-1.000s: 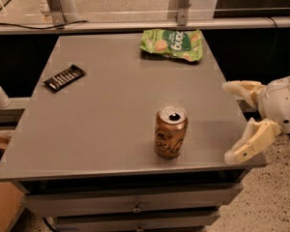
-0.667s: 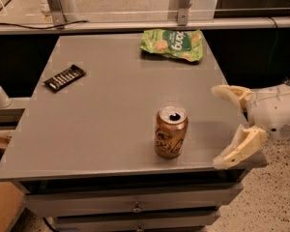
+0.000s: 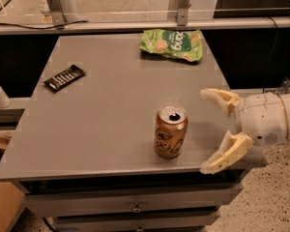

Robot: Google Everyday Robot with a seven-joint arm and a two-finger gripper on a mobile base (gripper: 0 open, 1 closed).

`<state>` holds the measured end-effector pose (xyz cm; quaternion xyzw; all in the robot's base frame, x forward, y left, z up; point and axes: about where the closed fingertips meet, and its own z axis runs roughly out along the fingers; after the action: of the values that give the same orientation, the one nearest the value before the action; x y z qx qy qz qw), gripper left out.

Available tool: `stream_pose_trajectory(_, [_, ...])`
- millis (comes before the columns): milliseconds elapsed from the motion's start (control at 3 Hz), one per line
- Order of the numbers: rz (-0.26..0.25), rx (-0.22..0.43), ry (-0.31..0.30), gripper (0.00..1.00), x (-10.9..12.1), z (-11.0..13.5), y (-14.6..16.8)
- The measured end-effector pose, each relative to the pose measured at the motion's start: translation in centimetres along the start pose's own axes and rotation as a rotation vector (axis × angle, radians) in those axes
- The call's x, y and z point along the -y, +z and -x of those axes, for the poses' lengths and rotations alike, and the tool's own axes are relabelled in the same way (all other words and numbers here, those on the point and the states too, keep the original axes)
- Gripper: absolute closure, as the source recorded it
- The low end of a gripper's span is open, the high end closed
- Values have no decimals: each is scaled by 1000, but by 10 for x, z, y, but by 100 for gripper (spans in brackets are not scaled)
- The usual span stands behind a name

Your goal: Move orange can near rxbar chocolate

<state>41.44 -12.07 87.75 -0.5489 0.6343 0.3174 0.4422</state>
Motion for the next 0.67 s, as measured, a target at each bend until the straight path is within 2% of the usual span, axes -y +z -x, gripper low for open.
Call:
stream_pose_trajectory(333, [-2, 35, 13, 0, -4, 6, -6])
stream_pose_trajectory(667, [-7, 130, 27, 0, -6, 12, -3])
